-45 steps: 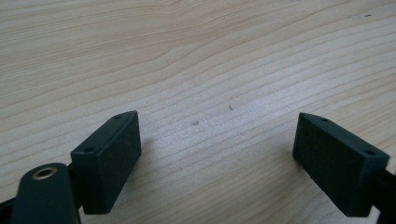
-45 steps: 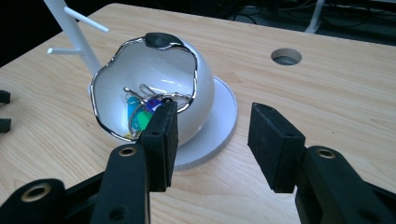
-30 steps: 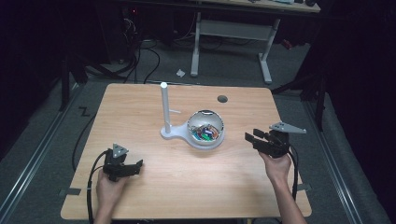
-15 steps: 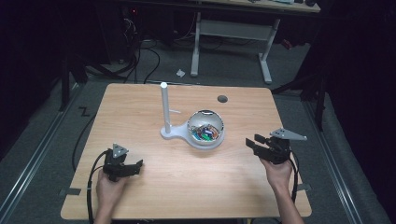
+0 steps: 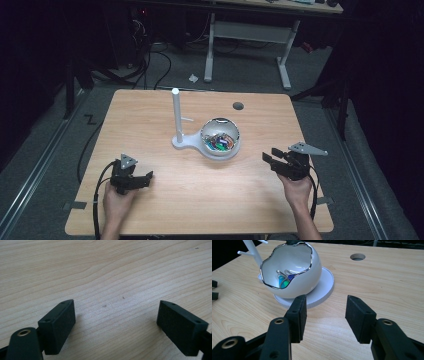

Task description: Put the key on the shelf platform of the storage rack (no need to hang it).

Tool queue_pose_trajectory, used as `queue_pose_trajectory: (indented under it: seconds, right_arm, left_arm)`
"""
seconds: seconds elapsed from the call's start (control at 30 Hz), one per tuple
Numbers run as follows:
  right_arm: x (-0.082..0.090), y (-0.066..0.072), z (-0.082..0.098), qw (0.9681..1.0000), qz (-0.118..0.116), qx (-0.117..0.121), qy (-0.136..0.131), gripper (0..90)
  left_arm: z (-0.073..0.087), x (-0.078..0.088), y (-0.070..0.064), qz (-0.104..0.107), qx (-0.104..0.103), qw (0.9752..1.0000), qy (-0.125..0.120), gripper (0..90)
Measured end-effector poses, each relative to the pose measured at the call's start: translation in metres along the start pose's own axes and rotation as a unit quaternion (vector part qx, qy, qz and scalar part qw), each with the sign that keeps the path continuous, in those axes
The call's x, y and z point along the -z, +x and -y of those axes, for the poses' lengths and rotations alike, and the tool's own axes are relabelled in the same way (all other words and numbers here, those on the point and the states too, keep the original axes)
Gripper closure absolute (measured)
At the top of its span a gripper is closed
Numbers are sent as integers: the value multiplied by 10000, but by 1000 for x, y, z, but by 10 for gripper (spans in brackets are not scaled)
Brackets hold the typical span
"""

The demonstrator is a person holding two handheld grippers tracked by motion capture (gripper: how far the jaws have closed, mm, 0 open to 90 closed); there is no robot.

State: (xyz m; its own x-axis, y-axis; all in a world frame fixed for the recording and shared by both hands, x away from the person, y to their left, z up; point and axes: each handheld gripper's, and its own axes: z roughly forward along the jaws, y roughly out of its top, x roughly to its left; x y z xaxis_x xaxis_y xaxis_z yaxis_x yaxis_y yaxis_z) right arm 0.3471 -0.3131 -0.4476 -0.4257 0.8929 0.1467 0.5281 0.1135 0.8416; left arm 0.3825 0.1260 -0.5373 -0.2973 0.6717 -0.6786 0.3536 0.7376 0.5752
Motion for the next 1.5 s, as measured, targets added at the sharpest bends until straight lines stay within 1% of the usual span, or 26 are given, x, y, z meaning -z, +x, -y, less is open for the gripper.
queue_pose_trajectory:
  seconds: [0.23,0.6,0.67,0.8,0.83,0.9,1.03,1.23,1.33,1.4,1.43,1.5]
  right_arm:
    - [-6,1,6,9999,-111,-29,60,517]
    - [-15,4,15,9998,-166,-96,113,514]
    - [-17,4,16,9998,-158,-69,129,515]
    - [-21,4,20,9997,-129,-101,153,514]
    - [-22,4,21,9998,-117,-66,159,514]
    - [-25,5,23,9997,-67,-56,215,511]
    - [-29,5,25,9997,-42,-8,240,511]
    - [-36,7,31,9993,4,-14,363,507]
    - [-39,7,34,9992,51,53,396,507]
    - [-43,8,36,9987,100,133,472,507]
    - [-44,9,37,9985,122,116,526,507]
    - [-46,10,38,9982,134,179,557,507]
  left_arm:
    - [0,0,0,0,-1,10000,-1,157]
    - [0,0,0,0,-5,10000,-1,158]
    - [0,0,0,0,-3,10000,0,157]
    - [0,0,0,0,0,10000,-1,158]
    - [0,0,0,1,-3,10000,0,157]
    - [0,0,0,1,-4,10000,0,157]
    - [0,0,0,0,-2,10000,-1,158]
    - [0,0,0,0,0,10000,0,158]
    - [0,0,0,-2,3,10000,-1,158]
    - [0,0,0,-1,0,10000,-2,157]
    - [0,0,0,1,-3,10000,1,158]
    - [0,0,0,-1,3,10000,-1,158]
